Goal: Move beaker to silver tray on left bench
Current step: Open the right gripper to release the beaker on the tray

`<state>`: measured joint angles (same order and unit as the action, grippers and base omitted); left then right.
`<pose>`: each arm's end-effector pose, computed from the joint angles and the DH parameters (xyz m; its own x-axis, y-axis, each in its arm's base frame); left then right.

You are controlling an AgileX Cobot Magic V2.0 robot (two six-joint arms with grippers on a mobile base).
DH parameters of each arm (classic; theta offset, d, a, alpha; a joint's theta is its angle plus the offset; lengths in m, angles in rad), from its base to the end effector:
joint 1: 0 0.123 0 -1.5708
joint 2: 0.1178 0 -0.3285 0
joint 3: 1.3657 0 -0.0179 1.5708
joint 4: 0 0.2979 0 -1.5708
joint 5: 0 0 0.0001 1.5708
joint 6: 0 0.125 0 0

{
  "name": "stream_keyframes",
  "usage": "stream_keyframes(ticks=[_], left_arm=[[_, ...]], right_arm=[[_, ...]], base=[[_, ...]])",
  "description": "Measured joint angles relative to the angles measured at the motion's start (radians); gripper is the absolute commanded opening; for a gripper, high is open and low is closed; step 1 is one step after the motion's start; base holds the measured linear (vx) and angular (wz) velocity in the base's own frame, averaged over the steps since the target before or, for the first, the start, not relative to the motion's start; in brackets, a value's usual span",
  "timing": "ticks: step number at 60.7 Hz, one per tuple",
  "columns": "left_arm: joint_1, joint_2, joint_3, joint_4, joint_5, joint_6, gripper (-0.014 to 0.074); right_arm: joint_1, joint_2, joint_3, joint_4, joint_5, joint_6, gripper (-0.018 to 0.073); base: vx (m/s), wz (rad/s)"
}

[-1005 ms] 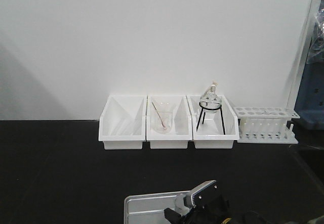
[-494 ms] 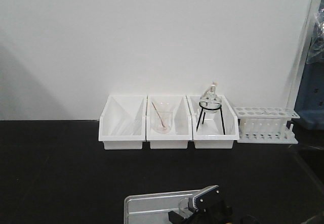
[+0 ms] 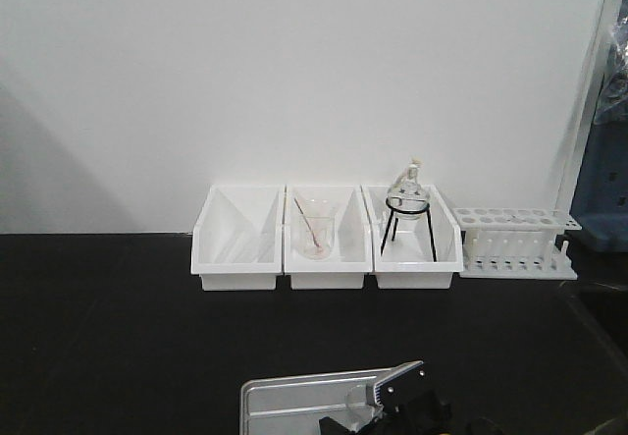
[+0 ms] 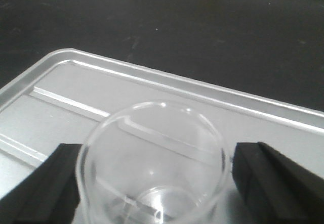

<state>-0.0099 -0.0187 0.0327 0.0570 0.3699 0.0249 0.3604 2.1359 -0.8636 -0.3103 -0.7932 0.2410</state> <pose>0.0884 0.0017 0.1586 -0.2916 0.0808 -0.9531 0.0130 0.9967 0.0806 0.4092 0.1833 0.0591 -0.3888 -0.1259 -0.9127 -0.5229 0.8458 0.1060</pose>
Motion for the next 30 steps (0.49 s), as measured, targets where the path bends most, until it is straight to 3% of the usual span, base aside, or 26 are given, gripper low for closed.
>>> stream_keyframes(ticks=[20, 25, 30], left_arm=[[0.000, 0.000, 0.000, 0.000, 0.000, 0.000, 0.0001], [0.000, 0.000, 0.000, 0.000, 0.000, 0.000, 0.0001], [0.000, 0.000, 0.000, 0.000, 0.000, 0.000, 0.0001]], right_arm=[[0.000, -0.228, 0.001, 0.000, 0.095, 0.001, 0.0595], [0.000, -0.329, 0.003, 0.000, 0.166, 0.017, 0.0499], [0.000, -0.462, 0.006, 0.000, 0.299, 0.050, 0.0313]], base=[[0.00, 0.00], [0.00, 0.00], [0.00, 0.00]])
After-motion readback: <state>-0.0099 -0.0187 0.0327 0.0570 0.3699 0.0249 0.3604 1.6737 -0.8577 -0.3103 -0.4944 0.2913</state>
